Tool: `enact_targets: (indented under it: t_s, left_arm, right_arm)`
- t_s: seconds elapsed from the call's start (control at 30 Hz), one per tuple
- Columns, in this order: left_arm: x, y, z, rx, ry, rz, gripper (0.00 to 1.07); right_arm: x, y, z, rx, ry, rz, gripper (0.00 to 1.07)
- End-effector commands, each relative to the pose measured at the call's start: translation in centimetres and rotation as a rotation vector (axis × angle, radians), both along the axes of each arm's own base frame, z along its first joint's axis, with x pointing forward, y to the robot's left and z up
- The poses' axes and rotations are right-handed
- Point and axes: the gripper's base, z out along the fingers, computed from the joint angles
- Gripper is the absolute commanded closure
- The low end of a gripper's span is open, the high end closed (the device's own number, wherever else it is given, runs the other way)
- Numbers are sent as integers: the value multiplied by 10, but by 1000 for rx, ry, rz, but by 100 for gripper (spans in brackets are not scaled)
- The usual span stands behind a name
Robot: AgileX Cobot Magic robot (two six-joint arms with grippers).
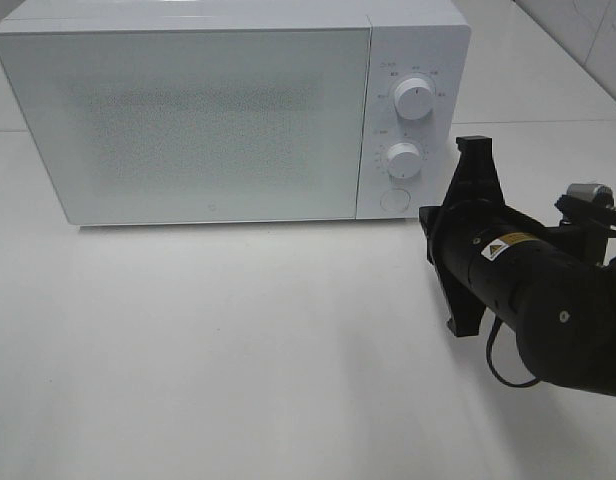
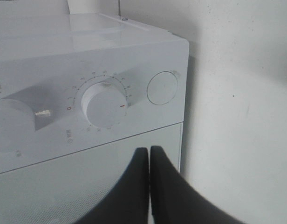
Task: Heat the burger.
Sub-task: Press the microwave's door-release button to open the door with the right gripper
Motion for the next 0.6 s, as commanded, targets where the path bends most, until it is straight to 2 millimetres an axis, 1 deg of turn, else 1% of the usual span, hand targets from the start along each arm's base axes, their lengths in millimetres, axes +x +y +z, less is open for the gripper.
enact_targets:
  t_s: [0.03,0.07,0.13,0.3,0.33,0.4,0.43,0.47,0.5,0.57,0.6]
  left_arm:
    - [-3,0,0,-11,-30,-4,7]
    - [-3,0,0,-11,-30,-4,7]
    - [-3,0,0,-11,-30,-4,7]
    - [-3,0,0,-11,-30,-4,7]
    - [-3,0,0,-11,-30,-4,7]
    - [-3,0,0,-11,-30,-4,7]
    - [-3,0,0,-11,-30,-4,7]
    - [-3,0,0,-11,-30,-4,7]
    - [-3,0,0,-11,-30,-4,7]
    - [-3,0,0,-11,-30,-4,7]
    - [-3,0,0,-11,-30,-4,7]
  right_arm:
    - [6,3,-7,-18,21,15,107]
    - [6,3,-7,-18,21,15,107]
    - [12,10,-15,-12,34,33,107]
    - [20,14,-22,-22,41,38,107]
    - [25,15,-24,-29,41,47,107]
    - [29,15,-25,-31,43,49,107]
    - [36,15,-25,-29,47,49,107]
    - [36,15,-25,-29,47,49,107]
    - [43,14,-27,-31,48,45,107]
    - [47,14,-27,-32,49,45,107]
    - [53,14,-28,-35,46,48,107]
